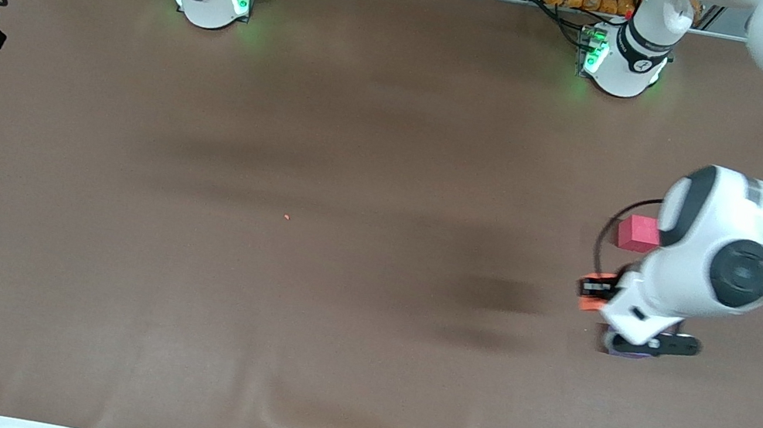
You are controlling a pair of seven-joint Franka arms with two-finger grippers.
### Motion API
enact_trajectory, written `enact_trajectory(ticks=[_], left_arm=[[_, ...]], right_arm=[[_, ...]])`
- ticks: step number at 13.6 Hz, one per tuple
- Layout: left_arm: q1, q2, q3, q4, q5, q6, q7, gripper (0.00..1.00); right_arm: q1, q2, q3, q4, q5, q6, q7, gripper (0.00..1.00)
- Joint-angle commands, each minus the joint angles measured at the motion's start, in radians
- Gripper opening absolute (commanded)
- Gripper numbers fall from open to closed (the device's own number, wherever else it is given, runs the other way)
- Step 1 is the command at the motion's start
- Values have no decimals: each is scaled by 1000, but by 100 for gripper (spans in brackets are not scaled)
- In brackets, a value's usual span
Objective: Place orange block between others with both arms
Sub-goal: 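Carry the orange cube with the left gripper between pink and purple cubes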
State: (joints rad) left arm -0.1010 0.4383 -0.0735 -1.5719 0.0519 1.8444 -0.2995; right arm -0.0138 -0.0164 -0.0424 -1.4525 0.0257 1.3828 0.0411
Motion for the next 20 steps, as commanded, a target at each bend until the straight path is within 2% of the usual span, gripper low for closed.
enact_trajectory(ticks=[1, 4, 7, 11, 14, 20], left_arm=[[91, -52, -14, -118, 3, 61, 94, 0], [200, -75, -20, -268, 3, 218, 196, 0], [228, -82, -23, -397, 3, 398, 218, 0], [225, -64, -26, -453, 9, 495, 232, 3], [227, -44, -26, -459, 9, 510, 273, 6], [224, -52, -26, -531, 22, 599, 318, 8]], right_arm=[[17, 4, 1, 14, -21, -7, 16, 100], [18, 4, 1, 14, -23, -7, 16, 100], [20, 4, 1, 12, -24, -7, 16, 100], [21, 4, 1, 12, -23, -5, 16, 100], [21, 4, 1, 12, -23, -5, 16, 100], [23, 6, 2, 12, -23, -5, 16, 100]])
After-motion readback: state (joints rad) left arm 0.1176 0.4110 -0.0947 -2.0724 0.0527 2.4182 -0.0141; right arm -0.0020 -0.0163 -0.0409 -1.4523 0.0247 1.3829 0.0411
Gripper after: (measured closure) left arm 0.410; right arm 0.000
